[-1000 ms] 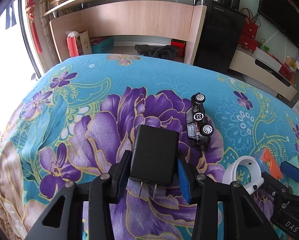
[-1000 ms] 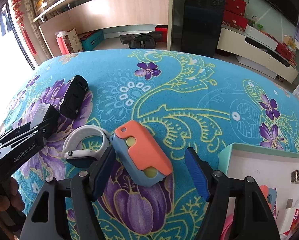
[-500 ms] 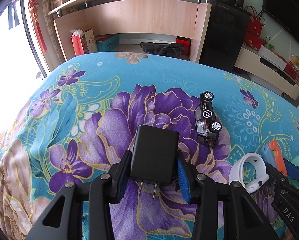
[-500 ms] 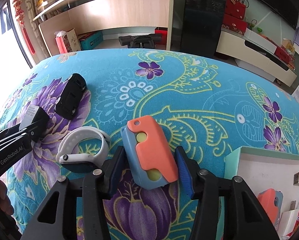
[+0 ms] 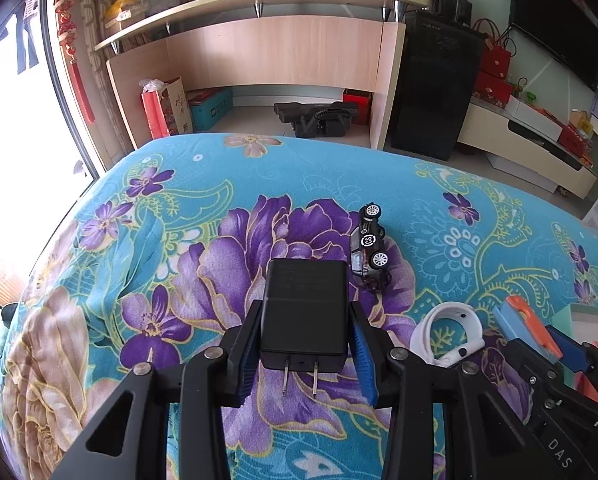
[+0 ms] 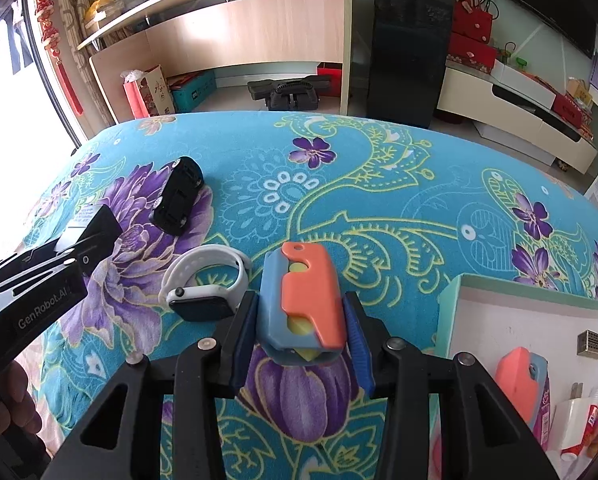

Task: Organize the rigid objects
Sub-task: 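Carry the plug adapter and case into the white tray with both tools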

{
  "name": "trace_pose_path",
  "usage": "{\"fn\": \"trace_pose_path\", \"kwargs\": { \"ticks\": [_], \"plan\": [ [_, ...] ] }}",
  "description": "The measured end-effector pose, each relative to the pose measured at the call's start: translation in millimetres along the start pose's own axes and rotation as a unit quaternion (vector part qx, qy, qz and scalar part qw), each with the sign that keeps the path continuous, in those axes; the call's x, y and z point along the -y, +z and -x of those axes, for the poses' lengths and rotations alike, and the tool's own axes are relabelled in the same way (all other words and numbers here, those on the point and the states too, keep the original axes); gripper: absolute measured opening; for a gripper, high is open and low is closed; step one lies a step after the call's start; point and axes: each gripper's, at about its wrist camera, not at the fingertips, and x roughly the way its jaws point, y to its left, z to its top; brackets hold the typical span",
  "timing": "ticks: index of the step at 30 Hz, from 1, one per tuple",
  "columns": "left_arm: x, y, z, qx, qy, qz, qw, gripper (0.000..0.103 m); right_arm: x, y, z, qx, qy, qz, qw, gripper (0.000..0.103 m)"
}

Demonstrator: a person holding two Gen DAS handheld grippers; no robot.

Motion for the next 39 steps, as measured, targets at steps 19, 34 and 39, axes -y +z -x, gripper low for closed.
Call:
{"fn": "trace_pose_path", "kwargs": {
  "ticks": [19, 34, 39],
  "plan": [
    [43.5, -39.9, 91.3, 0.048, -0.037, -0.047, 0.9971, 0.043, 38.9, -44.3, 95.7, 0.047, -0.007, -0.068, 0.997, 0.044],
    [130.1, -72.0, 144.3, 0.082, -0.098, -0.156, 0.9795, 0.043, 119.0, -105.7, 148.9, 0.055, -0.068, -0.161, 0.983, 0.044],
    [170.2, -87.8, 148.8, 0.072, -0.130, -0.204, 0.9677, 0.043, 145.8, -123.5, 155.9, 0.049, -0.084, -0.189, 0.977, 0.044]
  ]
}}
